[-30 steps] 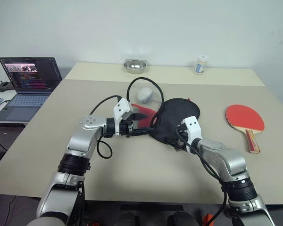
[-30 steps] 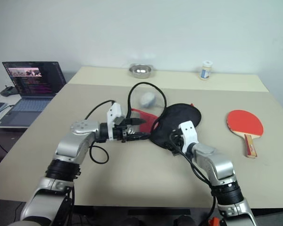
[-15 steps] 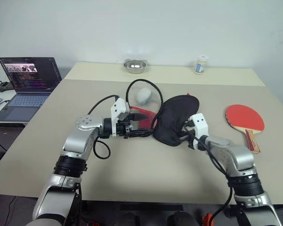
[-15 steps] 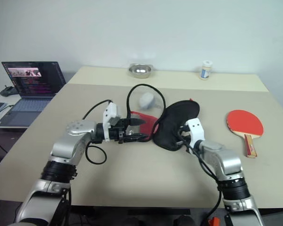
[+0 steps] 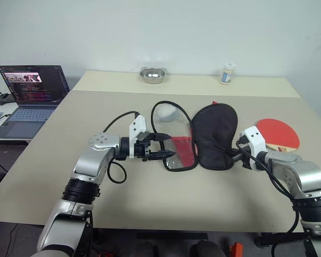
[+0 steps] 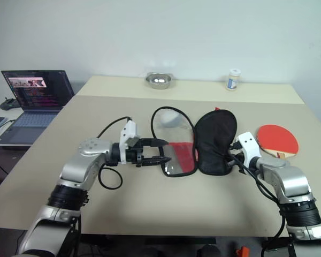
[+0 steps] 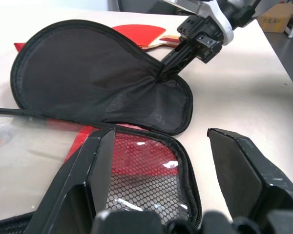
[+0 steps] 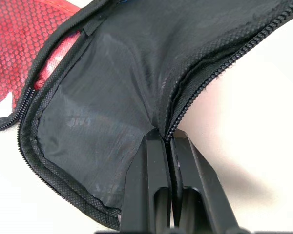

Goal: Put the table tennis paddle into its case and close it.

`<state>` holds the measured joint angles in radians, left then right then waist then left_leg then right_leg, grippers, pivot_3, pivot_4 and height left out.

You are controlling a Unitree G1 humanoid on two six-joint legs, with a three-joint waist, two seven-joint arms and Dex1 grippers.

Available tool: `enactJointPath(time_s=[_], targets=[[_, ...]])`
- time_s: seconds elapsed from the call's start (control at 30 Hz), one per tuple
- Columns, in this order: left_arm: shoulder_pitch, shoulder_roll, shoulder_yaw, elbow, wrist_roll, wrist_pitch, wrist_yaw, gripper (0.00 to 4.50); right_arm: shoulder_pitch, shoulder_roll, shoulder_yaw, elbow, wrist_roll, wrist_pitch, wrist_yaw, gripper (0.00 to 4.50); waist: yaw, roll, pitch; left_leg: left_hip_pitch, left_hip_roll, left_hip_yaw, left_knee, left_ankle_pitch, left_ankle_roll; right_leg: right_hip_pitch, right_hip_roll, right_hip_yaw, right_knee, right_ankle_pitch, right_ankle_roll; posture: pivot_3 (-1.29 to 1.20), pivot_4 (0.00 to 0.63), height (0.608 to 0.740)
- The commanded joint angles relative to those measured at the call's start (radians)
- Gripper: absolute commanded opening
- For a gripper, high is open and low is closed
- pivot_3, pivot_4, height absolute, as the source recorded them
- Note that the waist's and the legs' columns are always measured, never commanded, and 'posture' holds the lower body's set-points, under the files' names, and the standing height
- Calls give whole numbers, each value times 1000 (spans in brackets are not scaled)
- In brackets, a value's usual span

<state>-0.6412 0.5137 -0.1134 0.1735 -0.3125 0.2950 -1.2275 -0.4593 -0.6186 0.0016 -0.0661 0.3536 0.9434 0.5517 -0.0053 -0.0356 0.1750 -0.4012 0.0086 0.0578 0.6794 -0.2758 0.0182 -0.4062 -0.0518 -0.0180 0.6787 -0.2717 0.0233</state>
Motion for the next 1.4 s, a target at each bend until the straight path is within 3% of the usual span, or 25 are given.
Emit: enactJointPath(time_s=[0.03,0.1,0.2,0.57,0.8,0.97,1.1,1.4], targets=[[-23,-4,7,-5,-7,-23,1,3288,-41,7,-8,16,-13,-25,-2,14,0,0,0,0,0,0,0,0,0,0,0,0,0,0,0,0,150,740],[-22,-6,7,-4,-6,-25,1,3288,-50,15,-12,31,-12,-16,1,14,0,0,0,0,0,0,0,0,0,0,0,0,0,0,0,0,150,740],[-18,-8,7,-3,-5,-31,0,3288,-52,6,-27,36,-15,-17,5,637,0,0,0,0,0,0,0,0,0,0,0,0,0,0,0,0,150,740],[-13,-29,4,-3,-7,-43,8,3288,13,-146,-132,-143,15,-87,102,4463,2,0,0,0,0,0,0,0,0,0,0,0,-1,0,0,0,150,740],[-53,-75,21,1,-26,-31,44,3288,73,-125,-268,-97,-138,-264,-115,4463,5,0,0,0,0,0,0,0,0,0,0,0,0,0,0,0,150,740],[-71,-98,8,11,-17,-34,50,3288,98,43,-341,-27,-214,-438,-355,4463,2,0,0,0,0,1,0,0,0,0,0,1,0,0,0,0,150,740],[-75,-107,2,4,-20,-28,41,3288,160,92,-330,-12,-222,-439,-367,4463,1,1,1,1,0,1,-1,1,-1,0,1,1,0,0,0,0,150,740],[-119,-88,-9,-18,-104,58,-103,3288,211,8,-383,-54,-119,-182,-259,4463,1,3,2,1,0,1,0,0,-1,0,1,1,0,0,0,0,150,740]])
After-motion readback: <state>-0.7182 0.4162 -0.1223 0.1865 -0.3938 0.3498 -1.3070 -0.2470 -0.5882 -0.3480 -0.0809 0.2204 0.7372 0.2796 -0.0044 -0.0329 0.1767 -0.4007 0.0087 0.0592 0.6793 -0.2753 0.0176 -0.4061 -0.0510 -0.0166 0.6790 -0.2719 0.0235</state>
